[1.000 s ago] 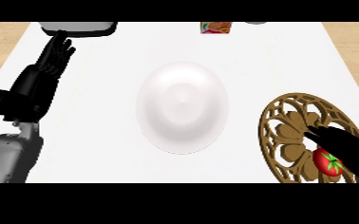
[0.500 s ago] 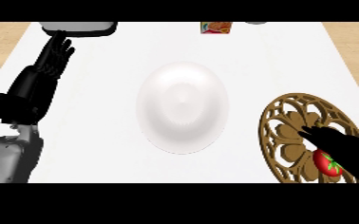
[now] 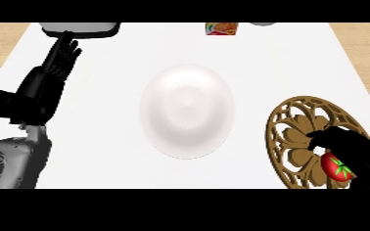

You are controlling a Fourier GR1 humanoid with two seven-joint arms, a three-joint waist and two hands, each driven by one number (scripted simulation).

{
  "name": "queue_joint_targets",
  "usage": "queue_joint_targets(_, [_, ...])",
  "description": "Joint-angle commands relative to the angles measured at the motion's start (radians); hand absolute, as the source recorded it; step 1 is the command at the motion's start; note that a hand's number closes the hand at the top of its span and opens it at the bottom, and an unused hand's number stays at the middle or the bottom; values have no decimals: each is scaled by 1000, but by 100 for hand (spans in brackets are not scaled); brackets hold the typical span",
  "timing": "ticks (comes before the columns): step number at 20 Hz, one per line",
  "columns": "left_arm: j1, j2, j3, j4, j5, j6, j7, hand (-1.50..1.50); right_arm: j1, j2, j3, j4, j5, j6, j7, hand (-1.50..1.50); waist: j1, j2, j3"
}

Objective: Pick the tomato from the placemat and place it in the plate

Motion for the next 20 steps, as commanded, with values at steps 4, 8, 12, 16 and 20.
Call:
queue_joint_targets(4, [52, 39, 58, -3, 9, 0, 1, 0, 186, 182, -191, -14, -15, -107, 372, 150, -83, -14, 5])
queue_joint_targets(8, [89, 38, 73, -14, -3, 27, 5, 0, 332, 280, -325, -83, -24, -191, 563, 150, -129, -24, 3])
queue_joint_targets(12, [59, 30, 56, -32, 11, 2, 7, 0, 473, 374, -308, -372, 75, -301, 693, 150, -79, -11, 4])
queue_joint_targets(16, [33, 16, 24, -29, -22, 13, 20, 0, 643, 505, -167, -656, 146, -342, 726, 150, -51, -3, 5])
queue_joint_targets(20, [7, -2, 21, -7, -5, -1, 15, 0, 654, 577, 5, -820, 229, -368, 728, 150, -30, 1, 6])
